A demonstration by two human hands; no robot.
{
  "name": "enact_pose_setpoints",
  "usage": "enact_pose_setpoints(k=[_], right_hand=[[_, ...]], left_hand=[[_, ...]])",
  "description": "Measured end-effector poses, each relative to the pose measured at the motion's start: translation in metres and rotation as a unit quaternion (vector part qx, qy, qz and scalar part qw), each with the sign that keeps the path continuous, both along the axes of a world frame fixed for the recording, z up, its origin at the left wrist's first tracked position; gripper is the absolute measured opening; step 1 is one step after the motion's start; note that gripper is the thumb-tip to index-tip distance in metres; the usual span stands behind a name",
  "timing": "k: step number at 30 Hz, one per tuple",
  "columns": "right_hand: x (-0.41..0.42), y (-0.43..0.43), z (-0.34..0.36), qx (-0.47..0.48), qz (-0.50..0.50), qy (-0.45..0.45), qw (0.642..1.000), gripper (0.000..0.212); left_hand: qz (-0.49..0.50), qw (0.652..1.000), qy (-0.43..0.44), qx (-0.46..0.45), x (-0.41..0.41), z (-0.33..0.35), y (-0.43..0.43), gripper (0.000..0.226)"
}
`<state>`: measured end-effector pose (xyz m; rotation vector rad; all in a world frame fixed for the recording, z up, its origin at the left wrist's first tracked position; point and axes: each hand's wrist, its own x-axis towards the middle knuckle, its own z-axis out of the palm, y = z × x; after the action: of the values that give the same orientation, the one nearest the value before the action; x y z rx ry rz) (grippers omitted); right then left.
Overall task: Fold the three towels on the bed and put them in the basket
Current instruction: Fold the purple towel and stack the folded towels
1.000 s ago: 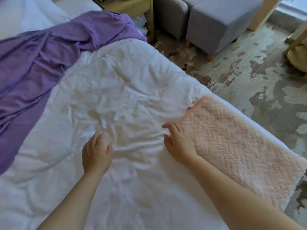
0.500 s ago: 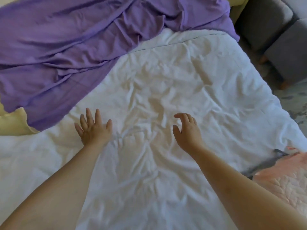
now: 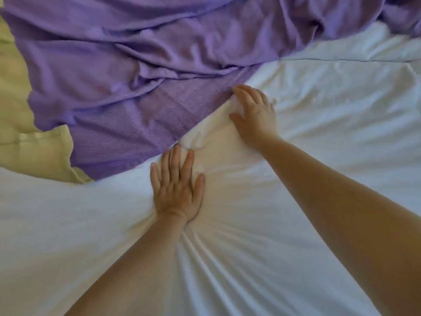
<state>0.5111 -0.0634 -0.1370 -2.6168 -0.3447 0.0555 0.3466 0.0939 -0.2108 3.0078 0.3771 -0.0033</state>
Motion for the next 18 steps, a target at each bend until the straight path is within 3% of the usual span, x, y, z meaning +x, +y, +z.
enact_pose_setpoints(k=[3,7,14,18], right_hand=[[0.033,0.024,-0.004,-0.038,0.026,-0.014,0.999,0.047],[0.038,0.026,0.005,-0.047,-0.02,-0.017,0.999,0.029],[-0.05,-0.021,0.011,-0.027,-0.02,0.021,0.999,0.018],[-0.095,-0.034,0.027,-0.047,-0.019,0.038,0.998,0.019]], left_hand=[[-0.009,1.0,-0.021,0.0,0.001,-0.004,0.0,0.064],[-0.011,0.999,-0.034,-0.004,-0.001,-0.009,0.001,0.063],[-0.005,1.0,-0.022,0.009,-0.013,0.005,-0.007,0.061],[-0.012,0.999,0.045,-0.02,-0.07,0.029,-0.029,0.065]])
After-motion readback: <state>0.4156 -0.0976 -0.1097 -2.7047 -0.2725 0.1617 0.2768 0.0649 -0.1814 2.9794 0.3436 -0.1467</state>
